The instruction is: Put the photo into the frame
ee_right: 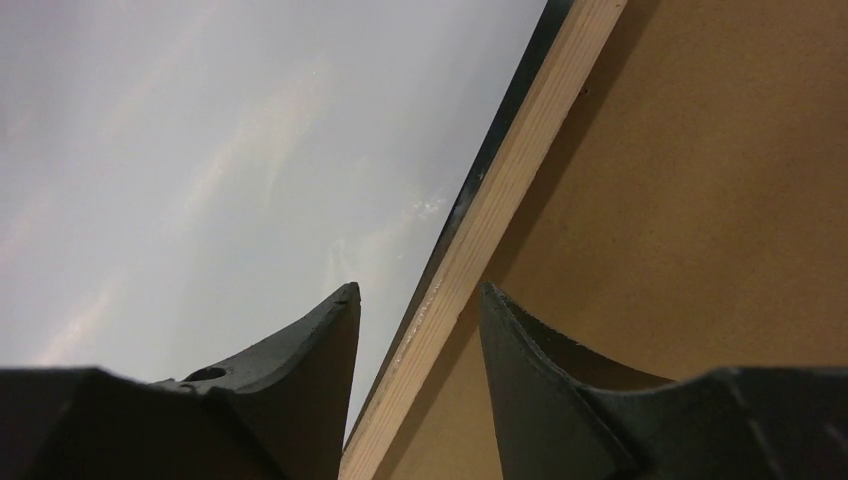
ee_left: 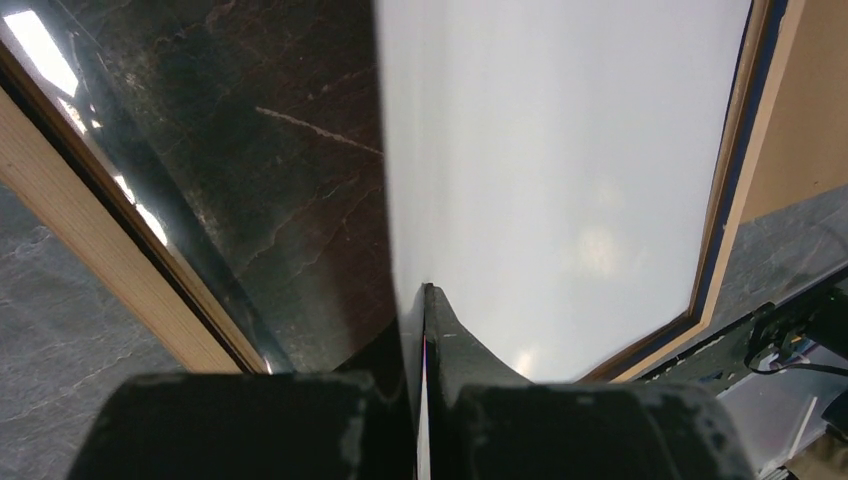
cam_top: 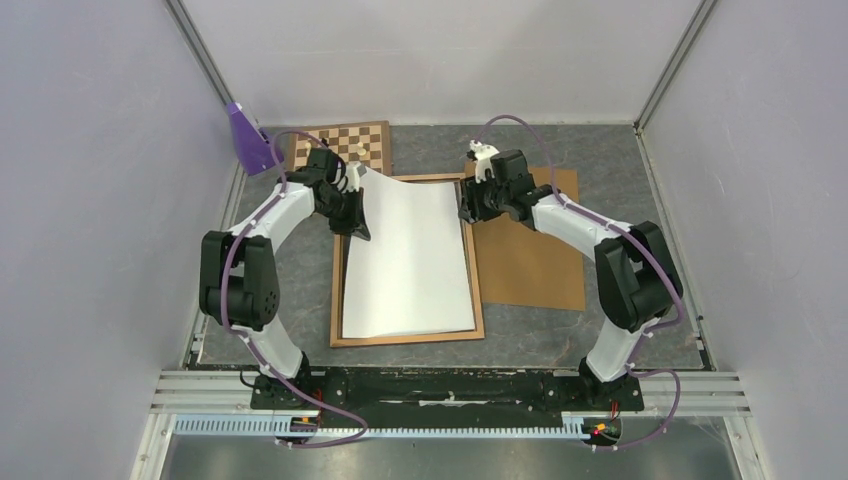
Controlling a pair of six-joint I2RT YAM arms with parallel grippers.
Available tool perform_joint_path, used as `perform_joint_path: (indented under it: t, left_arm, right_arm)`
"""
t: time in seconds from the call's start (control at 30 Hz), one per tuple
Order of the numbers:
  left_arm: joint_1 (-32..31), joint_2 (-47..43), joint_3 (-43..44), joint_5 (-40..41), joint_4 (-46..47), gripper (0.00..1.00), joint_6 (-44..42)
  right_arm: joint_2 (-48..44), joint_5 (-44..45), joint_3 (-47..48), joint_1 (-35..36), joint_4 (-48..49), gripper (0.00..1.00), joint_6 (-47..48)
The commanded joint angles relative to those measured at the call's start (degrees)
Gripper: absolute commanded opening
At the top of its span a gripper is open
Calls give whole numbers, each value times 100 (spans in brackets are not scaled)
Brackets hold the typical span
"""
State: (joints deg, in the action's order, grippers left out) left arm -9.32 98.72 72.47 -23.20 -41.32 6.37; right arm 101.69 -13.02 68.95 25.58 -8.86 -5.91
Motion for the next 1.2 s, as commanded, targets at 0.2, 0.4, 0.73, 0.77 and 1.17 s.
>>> perform_joint_path:
  t: [0.2, 0.4, 0.73, 0.77, 1.17]
  left_arm:
    - [18, 161, 157, -223, 493, 2, 92]
    - [-14, 336, 327, -162, 451, 2, 5]
    - [-26, 468, 374, -141, 447, 3, 9]
    - [-26, 469, 365, -141, 448, 2, 13]
    - [-26, 333, 69, 118, 724, 2, 135]
  right_arm:
    - [-390, 74, 172, -246, 69, 51, 68]
    - [-421, 56, 145, -274, 38, 50, 101]
    - [-411, 2, 85, -283, 34, 50, 121]
    - [-416, 8, 71, -285, 34, 50, 120]
    - [-448, -60, -26, -295, 59, 50, 118]
